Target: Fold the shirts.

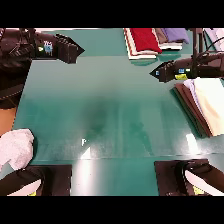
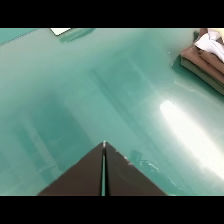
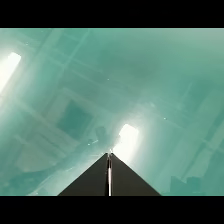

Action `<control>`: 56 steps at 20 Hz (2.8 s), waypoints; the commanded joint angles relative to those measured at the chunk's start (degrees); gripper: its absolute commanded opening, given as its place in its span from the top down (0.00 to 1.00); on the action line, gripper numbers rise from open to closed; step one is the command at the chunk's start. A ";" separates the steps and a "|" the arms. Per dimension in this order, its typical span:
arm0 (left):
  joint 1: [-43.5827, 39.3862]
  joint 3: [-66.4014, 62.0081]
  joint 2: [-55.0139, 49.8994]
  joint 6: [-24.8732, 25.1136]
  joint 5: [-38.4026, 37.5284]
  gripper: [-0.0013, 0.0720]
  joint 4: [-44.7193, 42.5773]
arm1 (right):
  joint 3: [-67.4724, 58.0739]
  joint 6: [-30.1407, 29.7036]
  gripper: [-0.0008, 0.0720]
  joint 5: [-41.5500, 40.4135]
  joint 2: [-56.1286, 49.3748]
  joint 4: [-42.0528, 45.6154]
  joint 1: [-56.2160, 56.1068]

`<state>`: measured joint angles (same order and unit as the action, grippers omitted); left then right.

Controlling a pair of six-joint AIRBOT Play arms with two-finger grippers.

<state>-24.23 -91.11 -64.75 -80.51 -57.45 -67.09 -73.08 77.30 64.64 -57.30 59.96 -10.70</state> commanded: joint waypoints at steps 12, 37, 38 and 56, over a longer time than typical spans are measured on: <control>-0.02 -0.02 0.00 0.00 -0.02 0.95 0.00 | 0.09 0.02 0.97 0.04 0.02 0.02 0.00; 37.66 58.71 24.46 -7.52 -17.18 0.14 -36.00 | 0.09 0.00 0.97 0.98 0.02 0.04 0.00; 37.66 60.15 24.46 -8.57 -14.91 0.14 -36.00 | 0.09 0.02 0.97 1.01 0.02 0.02 0.00; 24.13 24.63 24.46 -14.16 -14.99 0.96 -29.03 | -11.87 0.02 0.97 -3.06 0.02 0.15 0.07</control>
<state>6.87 -53.19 -40.34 -93.23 -73.49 -98.17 -79.99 77.30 63.40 -57.30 59.96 -10.70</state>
